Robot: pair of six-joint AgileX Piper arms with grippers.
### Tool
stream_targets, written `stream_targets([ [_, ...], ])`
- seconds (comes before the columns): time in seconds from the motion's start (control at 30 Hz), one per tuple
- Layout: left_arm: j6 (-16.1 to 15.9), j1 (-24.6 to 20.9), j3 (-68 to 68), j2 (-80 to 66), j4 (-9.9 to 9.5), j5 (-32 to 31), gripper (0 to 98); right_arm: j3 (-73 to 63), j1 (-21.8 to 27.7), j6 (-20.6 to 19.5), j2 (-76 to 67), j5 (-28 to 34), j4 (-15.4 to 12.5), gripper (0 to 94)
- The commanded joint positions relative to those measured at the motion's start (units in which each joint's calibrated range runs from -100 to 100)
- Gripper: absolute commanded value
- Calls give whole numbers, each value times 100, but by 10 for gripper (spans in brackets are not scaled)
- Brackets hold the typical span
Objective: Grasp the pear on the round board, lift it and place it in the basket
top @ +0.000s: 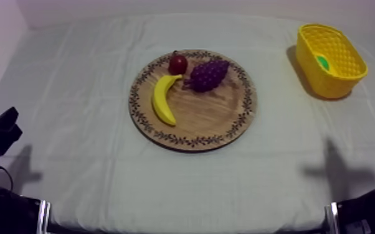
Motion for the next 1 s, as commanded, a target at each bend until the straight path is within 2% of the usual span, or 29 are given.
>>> stream_targets([
  [0.0,1,-1,3,0,1,-1,1,1174,46,152,-611,-234,-41,4],
  [0.33,4,3,3,0,1,-1,1,2515,406,529,-1702,-519,-450,4],
  [0.5,1,0,3,0,4,-1,1,2627,531,1014,-1775,-619,-759,5],
  [0.73,1,-1,3,0,6,-1,1,2649,558,1898,-1790,-644,-824,5],
  [0.97,0,-1,3,0,6,-1,1,2651,560,2065,-1791,-646,-829,5],
])
